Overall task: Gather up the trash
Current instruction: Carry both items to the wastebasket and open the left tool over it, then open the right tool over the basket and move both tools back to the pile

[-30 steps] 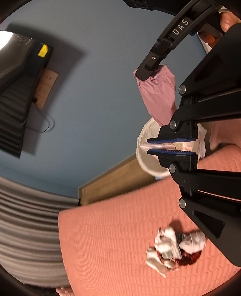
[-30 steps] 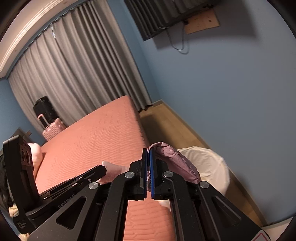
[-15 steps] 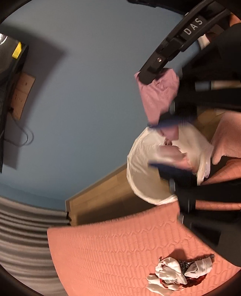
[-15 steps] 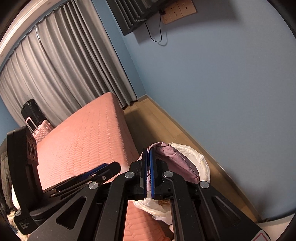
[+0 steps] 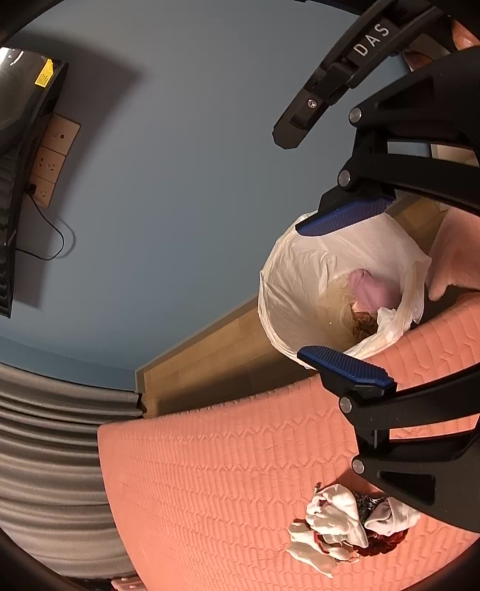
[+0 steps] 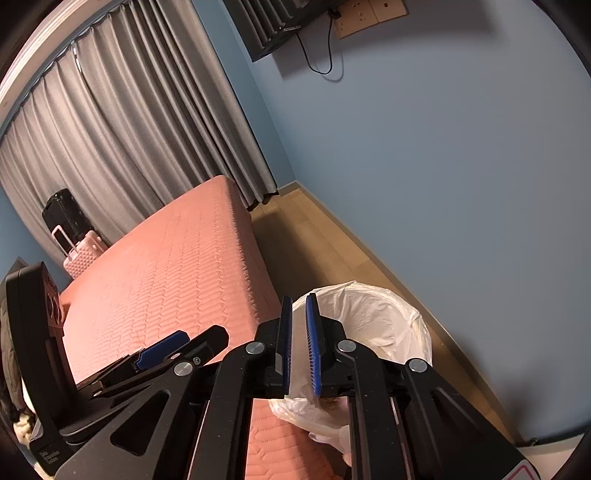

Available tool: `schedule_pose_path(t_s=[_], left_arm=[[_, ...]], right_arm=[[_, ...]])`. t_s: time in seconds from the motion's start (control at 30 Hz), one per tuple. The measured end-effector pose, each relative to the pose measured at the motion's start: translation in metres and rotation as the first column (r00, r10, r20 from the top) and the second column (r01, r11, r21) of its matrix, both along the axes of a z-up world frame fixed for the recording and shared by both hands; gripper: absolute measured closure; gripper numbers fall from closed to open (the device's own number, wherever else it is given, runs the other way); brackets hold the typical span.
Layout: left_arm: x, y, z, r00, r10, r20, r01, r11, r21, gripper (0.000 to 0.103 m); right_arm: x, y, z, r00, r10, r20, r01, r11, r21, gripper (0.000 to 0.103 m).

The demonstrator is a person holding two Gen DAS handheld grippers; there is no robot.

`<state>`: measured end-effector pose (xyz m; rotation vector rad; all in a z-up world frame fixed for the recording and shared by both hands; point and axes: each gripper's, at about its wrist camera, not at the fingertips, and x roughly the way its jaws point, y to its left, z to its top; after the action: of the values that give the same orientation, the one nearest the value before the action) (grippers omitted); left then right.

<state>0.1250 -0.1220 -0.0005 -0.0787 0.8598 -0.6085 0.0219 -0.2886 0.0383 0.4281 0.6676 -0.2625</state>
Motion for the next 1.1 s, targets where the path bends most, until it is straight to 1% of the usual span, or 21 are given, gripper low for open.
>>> schedule_pose_path(t_s=[0.07,0.3,0.43,0.63,0.77,1.0,1.1], left_arm=[[-0.001,0.002,0.000,1.000,0.007,-0.001,-0.007,1.000,0.000,0.044],[-0.003,0.016,0.000,0.999,0.039,0.001,-0.039,0.999,-0.005,0.044],[-0.003,0.027,0.000,0.998,0.059,0.001,-0.059,0.998,-0.012,0.044],[-0.004,0.048,-0.001,0.996,0.094,0.003,-0.094,0.995,-0.016,0.044],[-0.007,0.065,-0.003,0.992,0.129,0.010,-0.129,0.992,-0.010,0.044],[-0.011,0.098,-0.009,0.980,0.196,0.016,-0.196,0.981,0.004,0.044],[-0.013,0.113,-0.012,0.973,0.228,0.025,-0.228,0.973,0.025,0.044]], right_arm=[[-0.001,0.002,-0.001,1.000,0.005,-0.003,-0.005,1.000,-0.001,0.090],[-0.003,0.015,-0.003,1.000,0.024,-0.014,-0.024,1.000,-0.007,0.088],[-0.002,0.021,-0.002,0.999,0.032,-0.016,-0.032,0.999,-0.011,0.084],[0.000,0.034,-0.005,0.998,0.056,-0.031,-0.057,0.998,-0.019,0.084],[0.002,0.049,-0.009,0.996,0.078,-0.049,-0.080,0.996,-0.043,0.080],[0.006,0.078,-0.020,0.988,0.129,-0.082,-0.134,0.989,-0.062,0.080],[0.008,0.091,-0.025,0.984,0.151,-0.095,-0.157,0.986,-0.062,0.080]])
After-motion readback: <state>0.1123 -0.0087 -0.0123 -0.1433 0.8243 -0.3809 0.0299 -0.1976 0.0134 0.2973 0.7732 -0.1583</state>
